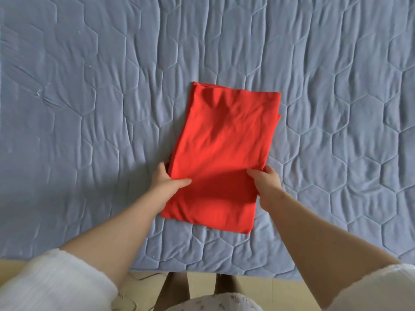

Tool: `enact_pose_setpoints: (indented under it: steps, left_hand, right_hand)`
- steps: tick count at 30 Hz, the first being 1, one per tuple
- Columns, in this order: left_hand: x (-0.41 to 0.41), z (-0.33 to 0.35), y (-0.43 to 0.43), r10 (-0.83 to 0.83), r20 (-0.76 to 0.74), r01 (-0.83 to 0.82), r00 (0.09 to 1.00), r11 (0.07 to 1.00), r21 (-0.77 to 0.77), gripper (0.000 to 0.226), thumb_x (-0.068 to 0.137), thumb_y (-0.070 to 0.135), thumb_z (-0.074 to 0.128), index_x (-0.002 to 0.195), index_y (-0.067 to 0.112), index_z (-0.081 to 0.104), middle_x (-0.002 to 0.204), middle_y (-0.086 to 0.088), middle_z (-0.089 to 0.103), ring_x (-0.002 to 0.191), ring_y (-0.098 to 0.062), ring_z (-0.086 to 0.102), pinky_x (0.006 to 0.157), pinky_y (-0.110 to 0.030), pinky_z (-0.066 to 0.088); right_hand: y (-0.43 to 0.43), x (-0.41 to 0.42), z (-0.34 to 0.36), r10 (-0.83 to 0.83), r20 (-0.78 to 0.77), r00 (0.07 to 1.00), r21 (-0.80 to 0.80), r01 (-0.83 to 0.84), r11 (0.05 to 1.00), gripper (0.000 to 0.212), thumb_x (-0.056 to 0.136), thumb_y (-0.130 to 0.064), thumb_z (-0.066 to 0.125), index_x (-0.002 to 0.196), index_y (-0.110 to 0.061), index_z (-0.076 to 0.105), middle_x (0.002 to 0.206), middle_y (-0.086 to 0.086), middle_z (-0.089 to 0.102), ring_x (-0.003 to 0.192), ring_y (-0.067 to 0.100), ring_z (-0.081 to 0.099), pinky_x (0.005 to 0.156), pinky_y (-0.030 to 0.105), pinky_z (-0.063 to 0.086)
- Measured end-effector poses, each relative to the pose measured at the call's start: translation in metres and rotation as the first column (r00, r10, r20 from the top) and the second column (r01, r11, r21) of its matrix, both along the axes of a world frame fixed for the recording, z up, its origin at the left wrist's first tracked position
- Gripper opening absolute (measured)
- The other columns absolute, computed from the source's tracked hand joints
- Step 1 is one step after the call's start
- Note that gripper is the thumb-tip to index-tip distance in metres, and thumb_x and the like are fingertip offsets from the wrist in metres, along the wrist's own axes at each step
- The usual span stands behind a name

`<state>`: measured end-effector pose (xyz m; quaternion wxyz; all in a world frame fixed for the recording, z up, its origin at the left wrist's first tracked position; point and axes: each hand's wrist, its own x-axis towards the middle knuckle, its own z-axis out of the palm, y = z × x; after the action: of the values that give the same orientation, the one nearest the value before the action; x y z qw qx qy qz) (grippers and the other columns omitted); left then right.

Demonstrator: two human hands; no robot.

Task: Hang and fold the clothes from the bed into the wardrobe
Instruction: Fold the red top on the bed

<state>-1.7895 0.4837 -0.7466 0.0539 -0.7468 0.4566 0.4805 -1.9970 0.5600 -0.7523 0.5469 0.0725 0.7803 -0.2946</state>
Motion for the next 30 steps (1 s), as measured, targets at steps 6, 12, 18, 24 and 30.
enact_pose_setpoints:
  steps: [6, 12, 18, 24, 30]
  left_hand:
    - [-0.034, 0.001, -0.034, 0.186, -0.285, -0.157, 0.940, 0.980, 0.120, 0.038, 0.068, 0.032, 0.081, 0.096, 0.023, 0.058, 0.084, 0.008, 0.066, 0.072, -0.002, 0.061, 0.060, -0.016, 0.046]
    - [-0.037, 0.026, -0.058, 0.287, -0.419, -0.185, 0.861, 0.945, 0.268, 0.024, 0.077, 0.029, 0.071, 0.096, 0.015, 0.068, 0.096, -0.007, 0.071, 0.082, -0.018, 0.068, 0.081, -0.031, 0.050]
    - [-0.042, 0.096, -0.093, 0.267, -0.663, -0.212, 0.699, 0.963, 0.165, 0.014, 0.077, 0.010, 0.069, 0.090, 0.014, 0.068, 0.079, 0.000, 0.074, 0.073, -0.011, 0.070, 0.066, -0.023, 0.055]
    - [-0.019, 0.135, -0.082, 0.130, -0.580, -0.169, 0.804, 0.986, -0.014, 0.023, 0.065, 0.010, 0.080, 0.081, 0.021, 0.068, 0.070, 0.013, 0.072, 0.070, -0.002, 0.067, 0.061, -0.011, 0.050]
    - [0.026, 0.093, -0.017, 0.117, -0.388, -0.095, 0.914, 0.993, 0.075, 0.014, 0.081, 0.035, 0.068, 0.092, 0.026, 0.067, 0.087, 0.011, 0.067, 0.076, 0.005, 0.060, 0.068, -0.011, 0.042]
  right_hand:
    - [-0.021, -0.008, -0.004, -0.177, 0.139, 0.974, -0.068, 0.188, 0.980, 0.030, 0.082, -0.024, 0.070, 0.107, -0.014, 0.056, 0.097, 0.006, 0.066, 0.087, 0.023, 0.065, 0.082, 0.041, 0.054]
    - [-0.029, -0.020, 0.016, -0.197, 0.148, 0.969, -0.065, 0.208, 0.976, 0.025, 0.078, -0.034, 0.074, 0.085, -0.017, 0.057, 0.090, 0.004, 0.067, 0.080, 0.017, 0.065, 0.071, 0.035, 0.055]
    - [-0.074, -0.036, 0.085, -0.256, 0.105, 0.961, -0.250, 0.275, 0.928, 0.029, 0.083, -0.044, 0.065, 0.099, -0.020, 0.061, 0.098, -0.002, 0.066, 0.091, 0.015, 0.062, 0.088, 0.033, 0.050]
    - [-0.075, -0.031, 0.138, -0.193, 0.047, 0.980, -0.321, 0.198, 0.926, 0.008, 0.083, -0.027, 0.064, 0.078, -0.021, 0.061, 0.081, -0.006, 0.065, 0.067, 0.005, 0.059, 0.060, 0.020, 0.045]
    - [-0.011, 0.006, 0.105, 0.005, 0.006, 1.000, -0.092, -0.005, 0.996, 0.026, 0.083, -0.036, 0.067, 0.099, -0.019, 0.056, 0.092, -0.001, 0.059, 0.073, 0.008, 0.052, 0.074, 0.027, 0.035]
